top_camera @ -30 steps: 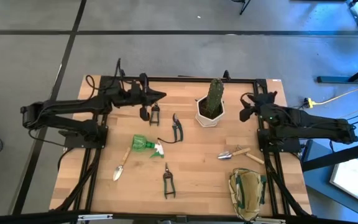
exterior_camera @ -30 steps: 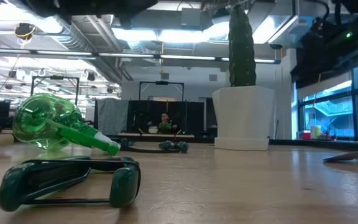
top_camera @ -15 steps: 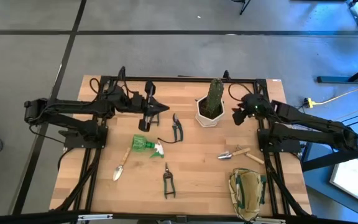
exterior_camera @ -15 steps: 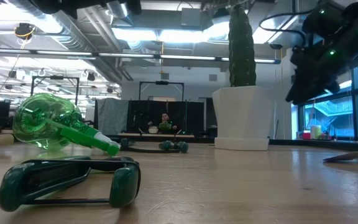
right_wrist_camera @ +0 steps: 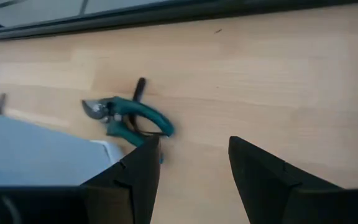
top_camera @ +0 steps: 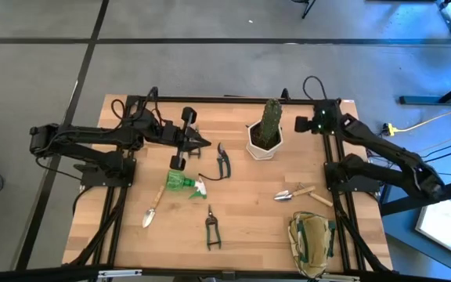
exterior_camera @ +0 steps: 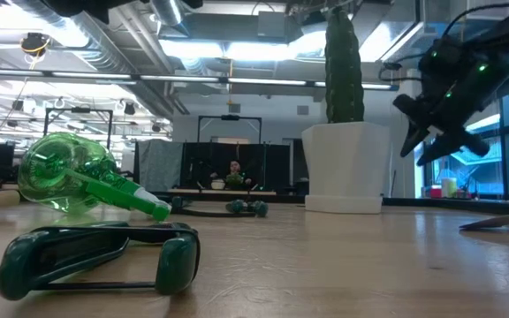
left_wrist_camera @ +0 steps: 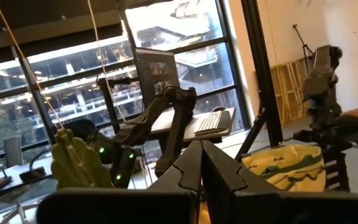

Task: Pick & Place Garden tools in Gardening bag
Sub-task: Move the white vase to the right side of the table

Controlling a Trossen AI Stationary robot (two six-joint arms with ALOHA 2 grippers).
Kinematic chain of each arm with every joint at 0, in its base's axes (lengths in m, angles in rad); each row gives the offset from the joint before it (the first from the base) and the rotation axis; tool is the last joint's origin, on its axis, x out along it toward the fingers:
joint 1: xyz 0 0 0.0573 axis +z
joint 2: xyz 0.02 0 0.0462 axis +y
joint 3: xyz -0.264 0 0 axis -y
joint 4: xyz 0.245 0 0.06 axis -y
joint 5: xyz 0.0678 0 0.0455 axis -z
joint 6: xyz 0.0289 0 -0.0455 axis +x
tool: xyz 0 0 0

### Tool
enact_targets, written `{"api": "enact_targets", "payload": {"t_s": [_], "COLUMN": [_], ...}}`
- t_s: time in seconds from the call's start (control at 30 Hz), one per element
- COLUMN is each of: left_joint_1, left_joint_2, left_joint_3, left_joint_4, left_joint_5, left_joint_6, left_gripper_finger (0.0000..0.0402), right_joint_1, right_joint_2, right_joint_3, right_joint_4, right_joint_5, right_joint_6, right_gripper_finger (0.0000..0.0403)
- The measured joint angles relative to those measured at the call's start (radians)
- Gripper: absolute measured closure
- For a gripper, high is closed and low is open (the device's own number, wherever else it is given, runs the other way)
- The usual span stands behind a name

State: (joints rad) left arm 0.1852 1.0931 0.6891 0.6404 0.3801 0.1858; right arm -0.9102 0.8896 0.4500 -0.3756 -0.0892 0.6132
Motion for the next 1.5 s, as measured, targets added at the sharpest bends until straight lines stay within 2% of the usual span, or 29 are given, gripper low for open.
{"api": "enact_targets", "payload": {"t_s": [0.13, 0.23, 0.57, 0.77, 0.97, 1.13, 1.5], "left_joint_1": [0.0, 0.0, 0.009, 0.009, 0.009, 0.01, 0.009], "left_joint_2": [0.0, 0.0, 0.0, 0.0, 0.001, 0.001, 0.001], "left_joint_3": [0.0, 0.0, 0.0, -0.001, -0.001, -0.001, -0.001], "left_joint_4": [0.0, 0.006, 0.002, -0.016, -0.043, -0.056, -0.061], "left_joint_5": [-0.002, -0.003, -0.003, -0.002, -0.002, -0.003, -0.003], "left_joint_6": [0.003, 0.003, 0.012, 0.01, 0.009, 0.008, 0.001], "left_gripper_finger": [0.0398, 0.0398, 0.0398, 0.0398, 0.0398, 0.0398, 0.0398], "right_joint_1": [-0.08, -0.101, -0.008, 0.031, 0.033, 0.034, 0.034], "right_joint_2": [0.139, 0.238, 0.401, 0.497, 0.549, 0.552, 0.551], "right_joint_3": [0.0, 0.0, 0.134, 0.208, 0.236, 0.233, 0.233], "right_joint_4": [0.092, 0.169, 0.209, 0.175, 0.131, 0.121, 0.07], "right_joint_5": [-0.12, -0.155, -0.16, -0.163, -0.157, -0.11, -0.118], "right_joint_6": [-0.028, -0.05, -0.291, -0.413, -0.371, -0.285, -0.071], "right_gripper_finger": [0.021, 0.021, 0.021, 0.021, 0.021, 0.021, 0.021]}}
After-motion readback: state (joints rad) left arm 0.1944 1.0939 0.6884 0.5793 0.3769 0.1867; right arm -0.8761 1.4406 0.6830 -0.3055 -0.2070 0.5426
